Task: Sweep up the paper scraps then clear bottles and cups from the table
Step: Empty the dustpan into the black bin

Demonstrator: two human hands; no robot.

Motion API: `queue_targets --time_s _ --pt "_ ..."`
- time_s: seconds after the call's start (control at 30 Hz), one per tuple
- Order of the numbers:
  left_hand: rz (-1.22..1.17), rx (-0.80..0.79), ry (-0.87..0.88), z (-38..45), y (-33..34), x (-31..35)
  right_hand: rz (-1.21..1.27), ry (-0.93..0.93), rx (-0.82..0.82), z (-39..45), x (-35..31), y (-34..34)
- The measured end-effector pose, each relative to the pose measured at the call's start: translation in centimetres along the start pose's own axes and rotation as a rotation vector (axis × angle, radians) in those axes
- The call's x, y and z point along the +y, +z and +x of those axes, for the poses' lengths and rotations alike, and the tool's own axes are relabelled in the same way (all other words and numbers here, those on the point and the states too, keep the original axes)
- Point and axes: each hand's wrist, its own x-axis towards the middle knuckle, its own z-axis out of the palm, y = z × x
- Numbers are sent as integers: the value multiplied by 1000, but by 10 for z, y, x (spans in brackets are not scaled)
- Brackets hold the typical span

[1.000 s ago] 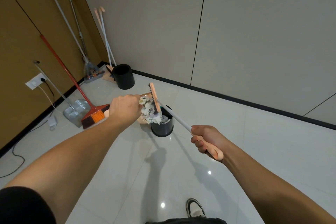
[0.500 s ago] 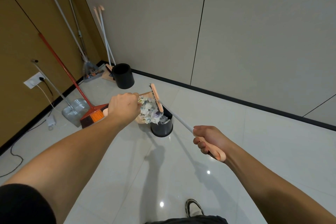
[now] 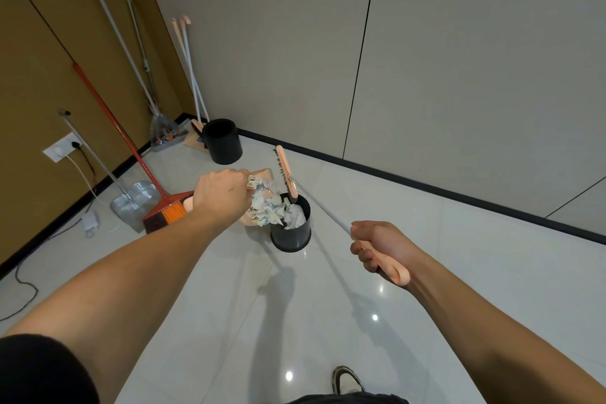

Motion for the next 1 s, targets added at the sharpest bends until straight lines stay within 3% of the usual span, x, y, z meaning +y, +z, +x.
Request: queue_targets --time_s 0.43,0.63,1.0 --pt "26 -54 32 -6 -20 9 97 -45 -1 22 12 12" --pt "22 -68 40 -10 -28 12 -40 -91 76 43 9 20" --pt "-3 30 47 2 -23 7 -86 34 56 25 49 16"
